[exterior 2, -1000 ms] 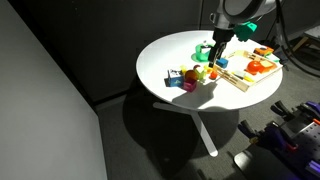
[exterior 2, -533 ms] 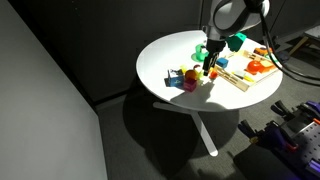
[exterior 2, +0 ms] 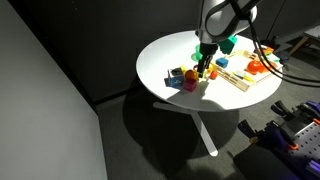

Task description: Pick up the pink block and put it on the tray

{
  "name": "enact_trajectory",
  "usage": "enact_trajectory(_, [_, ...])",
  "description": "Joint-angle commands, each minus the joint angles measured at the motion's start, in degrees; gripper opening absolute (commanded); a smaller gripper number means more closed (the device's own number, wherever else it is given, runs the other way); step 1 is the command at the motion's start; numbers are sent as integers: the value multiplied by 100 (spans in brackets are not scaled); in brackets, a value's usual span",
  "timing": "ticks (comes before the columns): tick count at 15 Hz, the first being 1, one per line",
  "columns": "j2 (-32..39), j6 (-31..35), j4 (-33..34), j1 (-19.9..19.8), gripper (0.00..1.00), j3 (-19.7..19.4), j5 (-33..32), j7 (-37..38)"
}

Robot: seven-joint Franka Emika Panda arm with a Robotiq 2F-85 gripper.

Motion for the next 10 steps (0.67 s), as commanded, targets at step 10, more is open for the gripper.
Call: enact_trajectory(10, [127, -36, 126, -17, 100, 64, -51, 50])
